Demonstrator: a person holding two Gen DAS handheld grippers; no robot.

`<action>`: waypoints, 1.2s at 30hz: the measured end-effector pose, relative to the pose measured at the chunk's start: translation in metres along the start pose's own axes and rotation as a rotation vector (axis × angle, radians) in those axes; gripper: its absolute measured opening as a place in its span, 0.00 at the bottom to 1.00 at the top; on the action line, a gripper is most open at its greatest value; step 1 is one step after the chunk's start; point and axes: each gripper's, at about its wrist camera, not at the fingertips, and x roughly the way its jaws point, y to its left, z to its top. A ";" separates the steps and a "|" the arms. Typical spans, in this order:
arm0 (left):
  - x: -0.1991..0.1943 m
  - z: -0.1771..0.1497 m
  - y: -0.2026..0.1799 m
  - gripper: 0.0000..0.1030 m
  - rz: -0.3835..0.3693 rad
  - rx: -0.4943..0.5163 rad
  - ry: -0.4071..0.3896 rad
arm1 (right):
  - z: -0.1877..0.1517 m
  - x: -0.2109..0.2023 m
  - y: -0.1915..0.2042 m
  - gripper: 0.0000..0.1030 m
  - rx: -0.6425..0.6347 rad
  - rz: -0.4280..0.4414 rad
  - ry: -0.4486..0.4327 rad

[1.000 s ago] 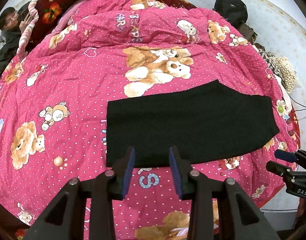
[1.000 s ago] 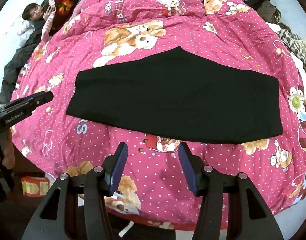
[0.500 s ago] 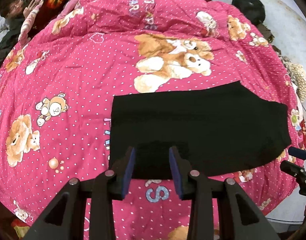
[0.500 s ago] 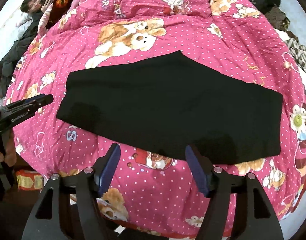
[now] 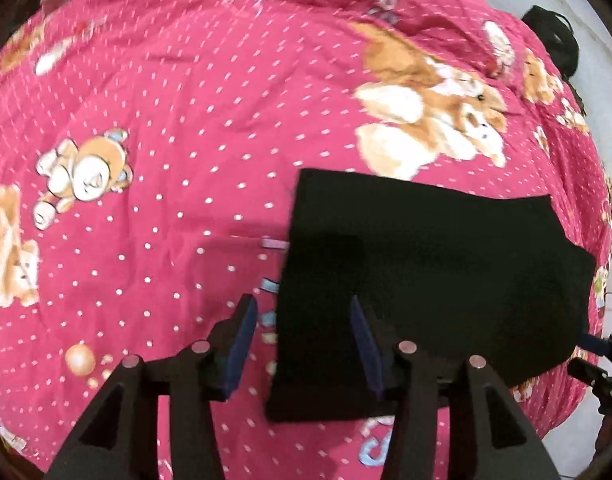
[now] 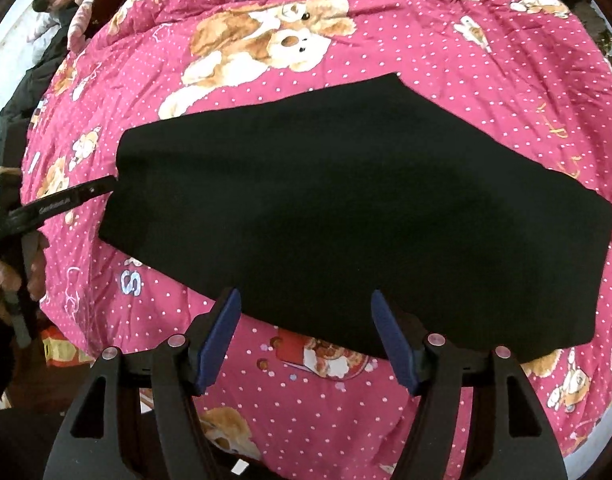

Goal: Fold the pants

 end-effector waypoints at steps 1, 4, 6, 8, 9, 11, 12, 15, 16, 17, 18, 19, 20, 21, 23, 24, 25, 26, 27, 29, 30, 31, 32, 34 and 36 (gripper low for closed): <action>0.005 0.000 0.004 0.50 -0.020 -0.006 0.004 | 0.001 0.002 -0.001 0.66 0.000 0.000 0.007; 0.019 0.001 0.013 0.50 -0.061 -0.037 0.015 | 0.002 0.007 -0.005 0.66 0.009 -0.001 0.024; 0.024 0.000 0.017 0.50 -0.083 -0.047 0.009 | 0.002 0.010 -0.008 0.66 0.023 -0.003 0.035; 0.027 -0.003 0.017 0.50 -0.101 -0.048 0.001 | 0.002 0.012 -0.010 0.66 0.031 -0.002 0.042; 0.026 -0.004 0.016 0.50 -0.106 -0.040 -0.006 | 0.002 0.013 -0.010 0.66 0.031 -0.004 0.046; 0.024 -0.006 0.011 0.50 -0.126 -0.017 -0.010 | 0.002 0.015 -0.010 0.66 0.031 -0.004 0.054; 0.024 -0.007 0.008 0.50 -0.138 -0.007 -0.007 | 0.002 0.015 -0.010 0.66 0.031 -0.002 0.057; 0.021 -0.008 0.002 0.50 -0.166 0.008 -0.004 | 0.002 0.018 -0.008 0.66 0.031 0.000 0.064; 0.020 -0.009 0.001 0.50 -0.178 0.008 -0.006 | 0.003 0.018 -0.008 0.66 0.031 0.000 0.065; 0.019 -0.009 0.000 0.50 -0.195 0.005 -0.006 | 0.003 0.018 -0.007 0.66 0.030 0.000 0.065; 0.019 -0.008 0.000 0.50 -0.198 0.006 -0.006 | 0.003 0.018 -0.007 0.66 0.027 0.000 0.063; 0.021 -0.008 0.001 0.50 -0.195 0.007 -0.003 | 0.004 0.018 -0.006 0.66 0.026 0.000 0.062; 0.024 -0.007 0.003 0.50 -0.197 -0.001 0.002 | 0.004 0.018 -0.006 0.66 0.025 -0.001 0.063; 0.027 -0.006 0.007 0.50 -0.208 -0.017 0.009 | 0.003 0.018 -0.005 0.66 0.025 -0.001 0.065; 0.032 -0.003 0.011 0.48 -0.223 -0.044 0.017 | 0.002 0.018 -0.005 0.66 0.029 -0.001 0.068; 0.033 -0.001 0.011 0.44 -0.217 -0.045 0.018 | 0.002 0.018 -0.005 0.66 0.030 -0.002 0.067; 0.032 0.000 0.010 0.36 -0.207 -0.041 0.019 | 0.002 0.018 -0.005 0.66 0.031 -0.004 0.067; 0.031 -0.001 0.010 0.30 -0.203 -0.038 0.021 | 0.001 0.017 -0.005 0.66 0.033 -0.007 0.067; 0.031 -0.001 0.009 0.16 -0.204 -0.037 0.028 | 0.001 0.017 -0.005 0.66 0.034 -0.007 0.065; 0.029 -0.002 0.007 0.08 -0.197 -0.030 0.041 | 0.000 0.014 -0.004 0.66 0.040 -0.002 0.055; 0.027 -0.001 0.005 0.06 -0.194 -0.027 0.041 | -0.001 0.012 -0.005 0.66 0.041 -0.001 0.052; 0.025 -0.001 0.003 0.05 -0.191 -0.026 0.040 | -0.001 0.011 -0.005 0.66 0.042 0.000 0.048; 0.022 0.000 0.001 0.05 -0.192 -0.024 0.035 | -0.001 0.010 -0.005 0.66 0.043 0.003 0.042; 0.014 0.002 -0.003 0.05 -0.195 -0.017 0.024 | -0.002 0.007 -0.005 0.66 0.042 0.005 0.032; 0.004 0.002 -0.008 0.05 -0.195 -0.007 0.010 | -0.003 0.002 -0.006 0.66 0.046 0.009 0.016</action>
